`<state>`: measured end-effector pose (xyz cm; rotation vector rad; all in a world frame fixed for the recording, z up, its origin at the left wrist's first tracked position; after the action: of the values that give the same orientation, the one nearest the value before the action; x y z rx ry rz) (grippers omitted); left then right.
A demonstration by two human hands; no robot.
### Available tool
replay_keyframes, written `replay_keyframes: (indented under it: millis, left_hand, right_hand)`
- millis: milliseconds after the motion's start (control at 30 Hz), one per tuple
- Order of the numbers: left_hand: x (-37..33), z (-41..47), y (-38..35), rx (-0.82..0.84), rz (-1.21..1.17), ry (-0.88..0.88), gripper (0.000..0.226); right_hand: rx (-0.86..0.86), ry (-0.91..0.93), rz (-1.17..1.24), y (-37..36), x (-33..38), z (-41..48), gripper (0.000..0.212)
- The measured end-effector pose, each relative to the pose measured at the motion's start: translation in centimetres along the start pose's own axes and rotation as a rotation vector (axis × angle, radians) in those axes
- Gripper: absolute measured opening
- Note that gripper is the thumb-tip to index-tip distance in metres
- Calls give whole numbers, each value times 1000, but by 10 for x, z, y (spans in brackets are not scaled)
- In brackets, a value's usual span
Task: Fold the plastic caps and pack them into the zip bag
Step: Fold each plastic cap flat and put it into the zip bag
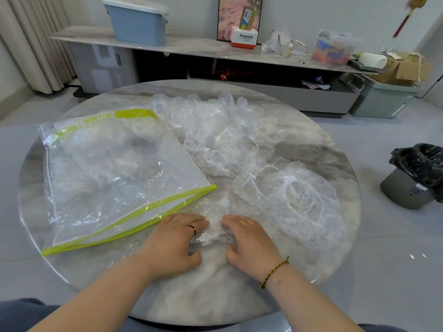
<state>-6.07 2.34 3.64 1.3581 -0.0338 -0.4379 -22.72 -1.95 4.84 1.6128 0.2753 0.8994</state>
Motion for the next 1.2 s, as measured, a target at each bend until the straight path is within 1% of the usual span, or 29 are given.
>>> replay_keyframes:
  millis: [67, 133, 200, 267, 300, 333, 367, 433, 467, 533, 600, 633, 667, 700, 733, 767, 800, 833, 900, 933, 967, 1033, 1067, 1100, 1133, 1200]
  left_hand:
    - [-2, 1, -1, -62, 43, 13, 48]
    - [-2, 1, -1, -54, 36, 52, 43]
    - [0, -2, -1, -92, 32, 65, 37]
    - [-2, -4, 1, -96, -136, 151, 38]
    - [-3, -4, 2, -98, -246, 260, 44]
    - [-4, -5, 4, -55, -366, 373, 45]
    - [-4, -6, 4, -36, -465, 449, 41]
    - [-4, -5, 2, -53, -552, 543, 45]
    - [-4, -5, 2, -62, -543, 575, 45]
    - [-6, -4, 3, -47, -496, 623, 32]
    - [-12, -6, 5, -90, -401, 615, 8]
    - [-15, -7, 6, -159, -301, 579, 7]
    - [-18, -8, 6, -249, -198, 487, 20]
    - [-22, -8, 4, -316, -112, 354, 27]
    - [-25, -9, 2, -345, -31, 218, 28]
    - [-28, -9, -3, -334, 40, 94, 27]
    - [-30, -9, -8, -281, 98, 18, 30]
    - [-30, -9, -14, -201, 142, -18, 35]
    - [-29, -8, -21, -28, 201, 27, 44]
    - [-27, -8, -20, 73, 206, 74, 55]
    - [-25, -7, -22, 143, 197, 91, 66]
    - [-22, -9, -22, 221, 194, 107, 74]
    - [-21, -10, -24, 272, 189, 100, 75]
    - [-19, -11, -28, 305, 178, 100, 75]
    - [-20, -11, -28, 335, 164, 109, 75]
    - [-18, -11, -32, 354, 145, 99, 76]
  right_hand:
    - [-7, -25, 20, 0, 0, 0, 45]
    - [-6, -59, 17, 0, 1, -2, 46]
    - [-41, -100, 42, 1, 0, -4, 41]
    - [-116, -188, 142, 3, -1, -5, 34]
    - [-167, -237, 233, 3, -3, -5, 25]
    - [-212, -287, 325, 3, -4, -5, 14]
    - [-248, -332, 414, 1, -5, -5, 16]
    - [-266, -410, 519, -1, -5, -5, 30]
    - [-261, -445, 537, -2, -4, -4, 32]
    - [-226, -488, 480, -2, -2, -4, 32]
    - [-209, -485, 391, -3, 0, -3, 24]
    - [-202, -488, 361, -3, 2, -3, 17]
    - [-198, -496, 335, -3, 4, -2, 13]
    - [-201, -498, 307, -3, 6, -2, 14]
    - [-198, -504, 283, -2, 8, -1, 16]
    - [-194, -509, 264, 0, 10, -1, 18]
    - [-185, -509, 248, -1, 10, -1, 20]
    - [-192, -496, 230, -2, 8, 0, 22]
    - [-206, -468, 154, -4, 8, -1, 31]
    - [-245, -427, 96, -5, 9, -1, 34]
    - [-328, -355, 34, -6, 10, 1, 35]
    - [-388, -231, 9, -8, 11, 0, 36]
    - [-377, -179, -38, -10, 12, 0, 35]
    - [-324, -149, -84, -13, 13, 0, 35]
    - [-248, -145, -118, -15, 14, -1, 35]
    - [-82, -196, -157, -16, 17, -2, 39]
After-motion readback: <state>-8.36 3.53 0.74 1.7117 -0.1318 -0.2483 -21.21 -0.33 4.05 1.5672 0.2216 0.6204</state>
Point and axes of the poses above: each hand's wrist, its own z-axis towards the middle knuckle, its own y-axis out of the back of the hand, x = y × z, the point moved 1 cm from there along z, towards the middle knuckle, and after that the axes turned 3 degrees about z, right-handed, at the moved point
